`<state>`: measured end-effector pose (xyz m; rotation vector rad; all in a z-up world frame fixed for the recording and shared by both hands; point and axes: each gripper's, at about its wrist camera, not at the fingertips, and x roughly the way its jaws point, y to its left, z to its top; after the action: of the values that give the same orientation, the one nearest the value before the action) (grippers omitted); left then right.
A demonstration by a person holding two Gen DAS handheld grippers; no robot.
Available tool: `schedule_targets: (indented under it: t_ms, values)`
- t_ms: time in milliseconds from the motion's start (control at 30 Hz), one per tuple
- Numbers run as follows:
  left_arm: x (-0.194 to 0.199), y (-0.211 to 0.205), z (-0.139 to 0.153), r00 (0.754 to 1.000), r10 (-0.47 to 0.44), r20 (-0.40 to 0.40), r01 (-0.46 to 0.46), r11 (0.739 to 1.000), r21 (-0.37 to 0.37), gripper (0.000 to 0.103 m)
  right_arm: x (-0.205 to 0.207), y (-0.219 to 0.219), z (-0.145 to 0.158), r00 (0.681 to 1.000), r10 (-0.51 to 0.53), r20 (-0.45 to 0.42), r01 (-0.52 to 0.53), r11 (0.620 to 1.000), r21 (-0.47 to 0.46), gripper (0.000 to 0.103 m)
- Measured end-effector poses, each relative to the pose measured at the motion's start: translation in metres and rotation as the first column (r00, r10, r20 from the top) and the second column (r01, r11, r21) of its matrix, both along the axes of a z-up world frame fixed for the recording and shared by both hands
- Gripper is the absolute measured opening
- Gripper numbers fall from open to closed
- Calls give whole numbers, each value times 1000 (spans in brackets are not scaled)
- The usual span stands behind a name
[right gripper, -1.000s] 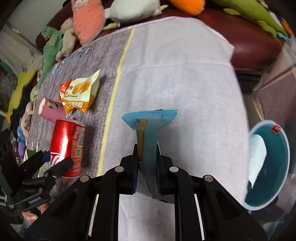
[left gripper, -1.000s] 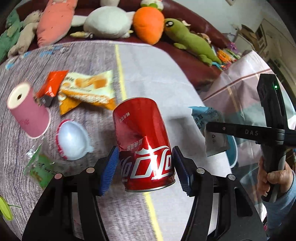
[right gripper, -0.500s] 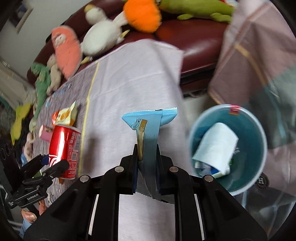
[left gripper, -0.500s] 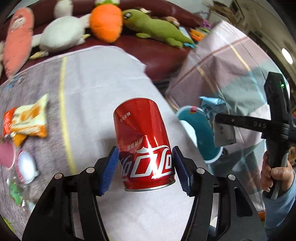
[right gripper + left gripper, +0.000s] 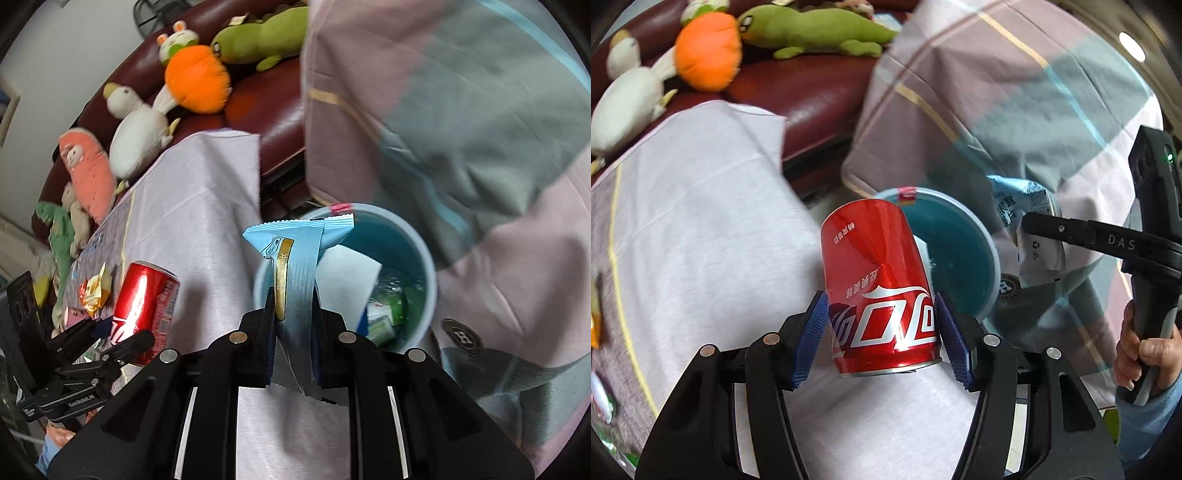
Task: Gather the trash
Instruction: 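Carry the cola can and blue wrapper over the teal bin with both tools, then open the left tool over the bin while the right tool releases the wrapper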
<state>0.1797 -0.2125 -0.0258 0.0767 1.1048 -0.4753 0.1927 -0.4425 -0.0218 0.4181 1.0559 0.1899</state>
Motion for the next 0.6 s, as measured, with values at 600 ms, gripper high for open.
schedule_targets:
  t_ms: [600]
  values:
    - [29, -54, -50, 996, -39, -82, 43, 998, 54, 56, 8, -50, -28, 998, -57, -32, 58, 998, 24, 15]
